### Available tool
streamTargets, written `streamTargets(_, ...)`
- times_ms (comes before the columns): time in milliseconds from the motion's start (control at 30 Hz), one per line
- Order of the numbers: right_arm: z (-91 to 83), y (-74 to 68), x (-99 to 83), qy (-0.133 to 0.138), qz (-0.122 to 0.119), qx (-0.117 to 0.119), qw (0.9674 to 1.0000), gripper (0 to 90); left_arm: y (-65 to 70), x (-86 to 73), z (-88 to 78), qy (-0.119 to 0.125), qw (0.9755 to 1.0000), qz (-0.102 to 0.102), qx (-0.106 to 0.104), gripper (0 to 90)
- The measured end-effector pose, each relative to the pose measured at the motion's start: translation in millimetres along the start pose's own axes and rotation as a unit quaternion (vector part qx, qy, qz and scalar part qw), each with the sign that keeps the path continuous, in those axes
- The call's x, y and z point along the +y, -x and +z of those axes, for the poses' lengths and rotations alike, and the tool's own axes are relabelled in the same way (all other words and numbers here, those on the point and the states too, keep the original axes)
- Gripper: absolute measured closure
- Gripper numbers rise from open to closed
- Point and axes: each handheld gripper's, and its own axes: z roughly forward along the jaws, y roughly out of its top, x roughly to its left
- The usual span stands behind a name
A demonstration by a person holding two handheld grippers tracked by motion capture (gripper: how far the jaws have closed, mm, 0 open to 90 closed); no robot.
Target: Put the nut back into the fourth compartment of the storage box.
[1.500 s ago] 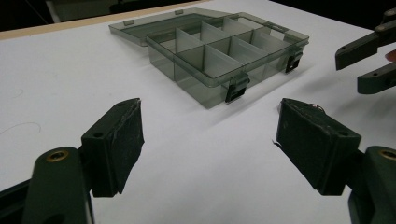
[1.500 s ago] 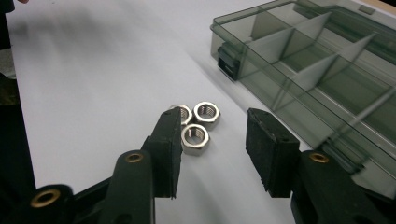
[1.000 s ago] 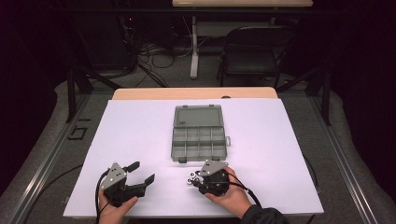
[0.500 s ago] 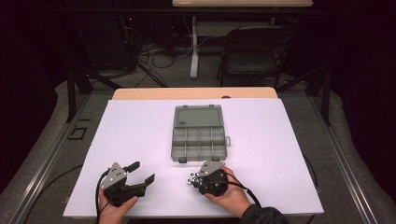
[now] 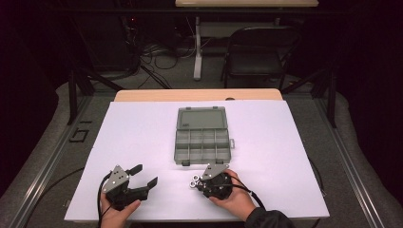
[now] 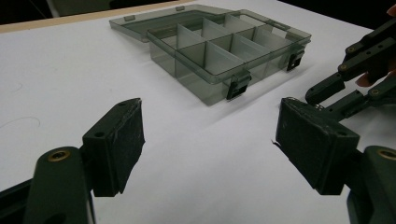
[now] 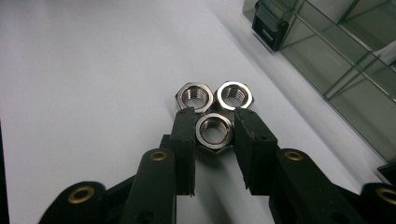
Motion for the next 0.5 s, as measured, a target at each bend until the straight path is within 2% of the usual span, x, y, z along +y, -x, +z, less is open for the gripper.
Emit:
streamTargets(267, 0.4, 0.7, 0.3, -0.004, 0.002, 0.006, 1.0, 69.9, 0.0, -0.1, 0.3, -0.001, 1.0, 0.0, 0.0, 23.5)
streamTargets(367, 1.2, 1.1, 0.2, -0.013, -0.002, 0.006, 0.9999, 69.5, -0.1, -0.1, 0.4, -0.002, 1.0, 0.0, 0.0, 23.4)
streamTargets(433, -1.0, 1.8, 1.4, -0.03, -0.002, 0.013, 0.9995, 70.1, -0.1, -0.1, 0.5, -0.002, 1.0, -0.001, 0.001, 23.4)
streamTargets(467, 1.2, 1.2, 0.4, -0.012, 0.0, 0.008, 0.9999, 70.1, 0.0, -0.1, 0.7, -0.002, 1.0, -0.002, 0.001, 23.5)
streamTargets(500, 1.2, 1.2, 0.4, -0.012, 0.0, 0.009, 0.9999, 70.1, 0.0, -0.2, 0.7, -0.002, 1.0, -0.001, 0.001, 23.4)
